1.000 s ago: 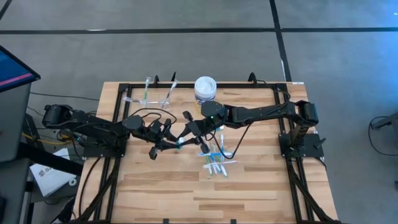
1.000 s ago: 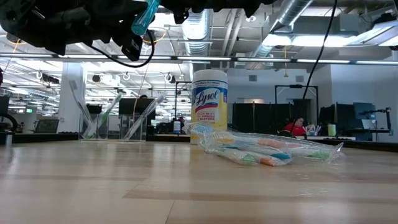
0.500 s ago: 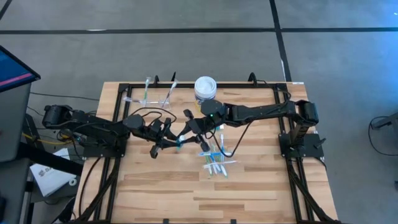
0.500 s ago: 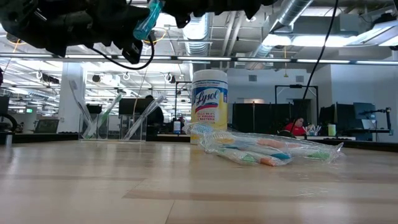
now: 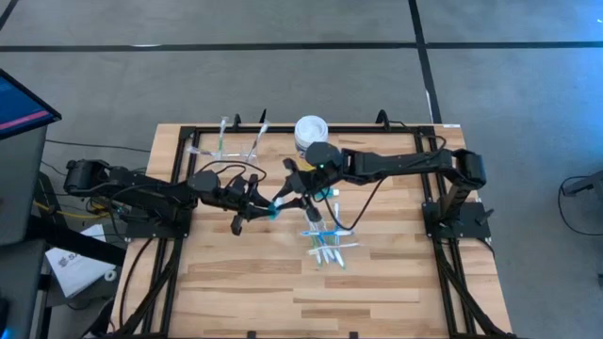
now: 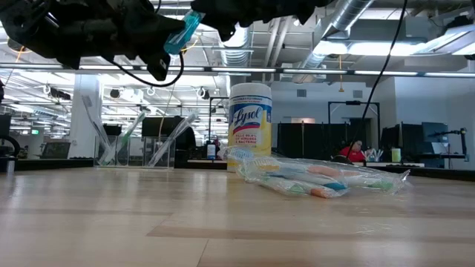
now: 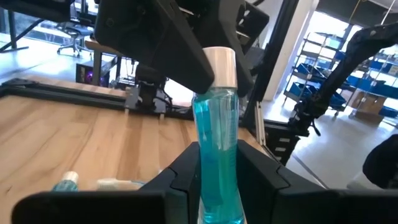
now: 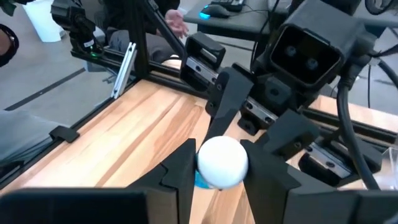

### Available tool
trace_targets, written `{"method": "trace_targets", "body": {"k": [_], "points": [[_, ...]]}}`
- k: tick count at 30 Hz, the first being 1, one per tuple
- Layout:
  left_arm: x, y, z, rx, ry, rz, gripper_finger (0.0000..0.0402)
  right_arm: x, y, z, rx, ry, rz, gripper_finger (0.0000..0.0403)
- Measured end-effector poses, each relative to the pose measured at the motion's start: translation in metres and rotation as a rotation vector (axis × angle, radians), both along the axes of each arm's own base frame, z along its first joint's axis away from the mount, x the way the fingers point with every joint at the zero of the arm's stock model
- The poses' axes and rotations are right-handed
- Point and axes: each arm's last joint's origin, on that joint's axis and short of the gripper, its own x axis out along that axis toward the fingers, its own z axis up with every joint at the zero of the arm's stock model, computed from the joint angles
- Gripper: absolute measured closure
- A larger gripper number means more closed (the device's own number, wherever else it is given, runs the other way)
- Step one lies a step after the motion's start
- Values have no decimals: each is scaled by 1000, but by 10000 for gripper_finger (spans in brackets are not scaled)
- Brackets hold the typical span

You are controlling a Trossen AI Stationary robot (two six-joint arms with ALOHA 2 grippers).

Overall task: Pick & Place toothbrushing station
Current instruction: Put the mouthwash into the transparent organizer

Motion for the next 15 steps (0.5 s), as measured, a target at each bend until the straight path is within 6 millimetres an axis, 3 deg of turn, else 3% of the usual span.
{"method": "trace_targets", "body": {"k": [6, 15], "points": [[0, 2, -1, 3, 9, -3, 330, -3, -1, -1, 11, 29, 14, 289], [-1, 3, -1, 14, 16, 11, 330, -22, -12, 18, 2, 61, -45, 290]]}}
